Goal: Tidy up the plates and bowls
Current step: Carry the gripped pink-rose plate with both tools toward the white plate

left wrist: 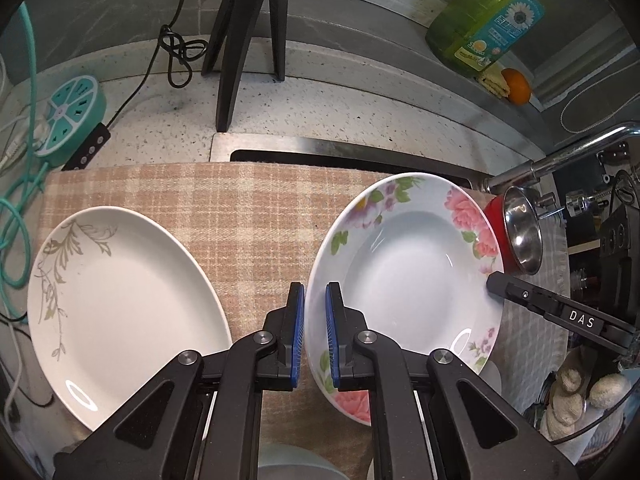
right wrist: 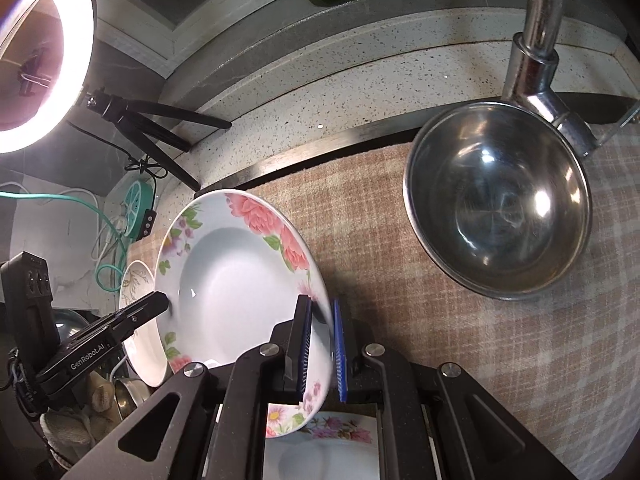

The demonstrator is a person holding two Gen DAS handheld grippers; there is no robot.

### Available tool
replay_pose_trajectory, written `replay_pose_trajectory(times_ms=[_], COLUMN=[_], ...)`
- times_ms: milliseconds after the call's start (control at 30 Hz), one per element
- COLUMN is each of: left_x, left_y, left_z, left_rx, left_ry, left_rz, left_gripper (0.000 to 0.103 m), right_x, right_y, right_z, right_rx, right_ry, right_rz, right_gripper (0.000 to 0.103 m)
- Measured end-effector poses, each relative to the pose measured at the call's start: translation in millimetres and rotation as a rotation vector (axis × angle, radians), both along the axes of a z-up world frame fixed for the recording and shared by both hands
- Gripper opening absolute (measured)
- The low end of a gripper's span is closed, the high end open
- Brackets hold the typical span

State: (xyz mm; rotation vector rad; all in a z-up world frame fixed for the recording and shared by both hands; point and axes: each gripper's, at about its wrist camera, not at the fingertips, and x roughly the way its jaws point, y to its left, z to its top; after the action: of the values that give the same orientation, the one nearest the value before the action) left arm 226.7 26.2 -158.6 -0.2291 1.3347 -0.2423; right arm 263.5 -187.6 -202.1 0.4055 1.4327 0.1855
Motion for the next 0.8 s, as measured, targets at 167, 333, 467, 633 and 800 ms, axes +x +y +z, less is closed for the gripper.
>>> replay_pose_trajectory(times_ms=[167, 333, 467, 633, 800], left_x=[-10, -19, -24, -32, -39], left_y=[-7, -12, -17, -23, -30], left_z=[4, 7, 10, 13, 17], left_rx=[0.005, 0.009, 0.011, 0.016, 0.018], left_ry=[-0.007, -0.01, -0.014, -0.02, -0.026], left_rz=[0.001, 0.005, 0.006, 0.002, 0.006], left_gripper=[0.009, 0.009, 0.009, 0.009, 0.009], right_x=[-6, -17, -23, -28, -36], right_y=[-4, -11, -15, -20, -27], right_z=[2, 8, 12, 15, 20], right_rx=[0.004, 0.01, 0.011, 0.013, 0.017], right_ry=[0.0, -0.005, -0.01, -0.012, -0.017], right_rz=[0.0, 0.003, 0.007, 0.009, 0.013], right_gripper=[0.01, 0.01, 0.01, 0.01, 0.01])
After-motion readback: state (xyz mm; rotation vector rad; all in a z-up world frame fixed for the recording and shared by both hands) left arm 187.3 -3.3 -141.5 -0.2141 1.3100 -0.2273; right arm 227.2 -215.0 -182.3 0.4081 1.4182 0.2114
